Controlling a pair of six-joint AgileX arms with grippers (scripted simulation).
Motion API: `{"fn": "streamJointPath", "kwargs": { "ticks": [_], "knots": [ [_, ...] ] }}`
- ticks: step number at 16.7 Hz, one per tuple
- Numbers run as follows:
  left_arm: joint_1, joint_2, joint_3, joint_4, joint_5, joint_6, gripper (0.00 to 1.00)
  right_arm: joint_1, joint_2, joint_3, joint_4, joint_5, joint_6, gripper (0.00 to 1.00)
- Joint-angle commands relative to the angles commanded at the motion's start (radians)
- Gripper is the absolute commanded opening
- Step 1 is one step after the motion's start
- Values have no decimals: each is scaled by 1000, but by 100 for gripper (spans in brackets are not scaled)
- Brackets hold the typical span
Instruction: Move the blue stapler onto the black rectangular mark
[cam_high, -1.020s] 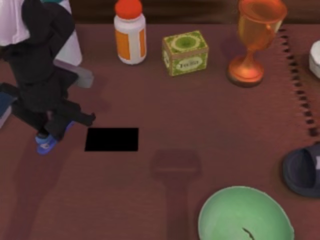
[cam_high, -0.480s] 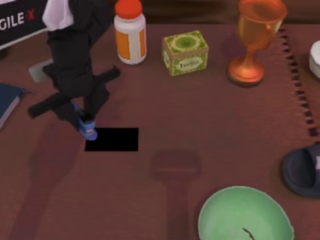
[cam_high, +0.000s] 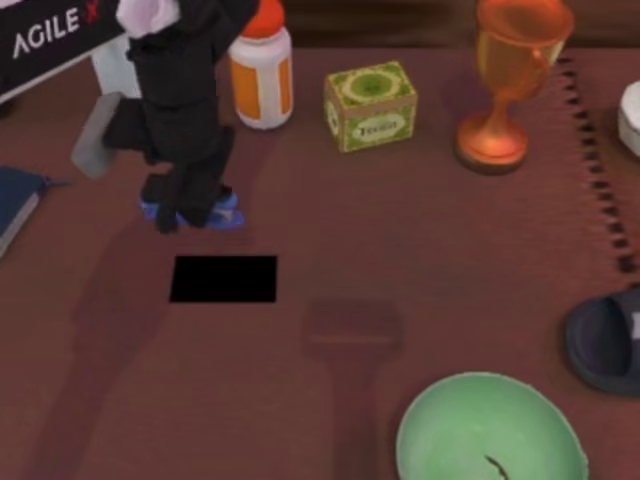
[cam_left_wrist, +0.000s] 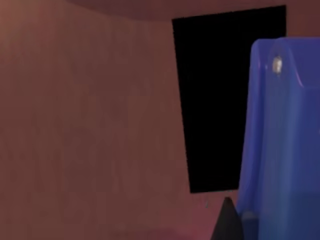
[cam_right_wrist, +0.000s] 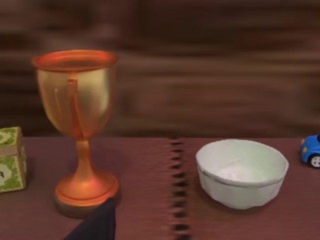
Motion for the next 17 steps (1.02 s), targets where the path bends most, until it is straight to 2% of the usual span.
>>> {"fn": "streamJointPath", "kwargs": {
  "ticks": [2, 5, 12, 17],
  "knots": [
    [-6, -1, 20, 6, -1, -94, 0, 0, 0, 0, 0, 0, 0, 100],
    [-11, -2, 35, 11, -2, -154, 0, 0, 0, 0, 0, 0, 0, 100],
    [-5, 0, 19, 27, -2, -150, 0, 0, 0, 0, 0, 0, 0, 100],
    [0, 40, -119, 215, -1, -146, 0, 0, 0, 0, 0, 0, 0, 100]
  ]
}}
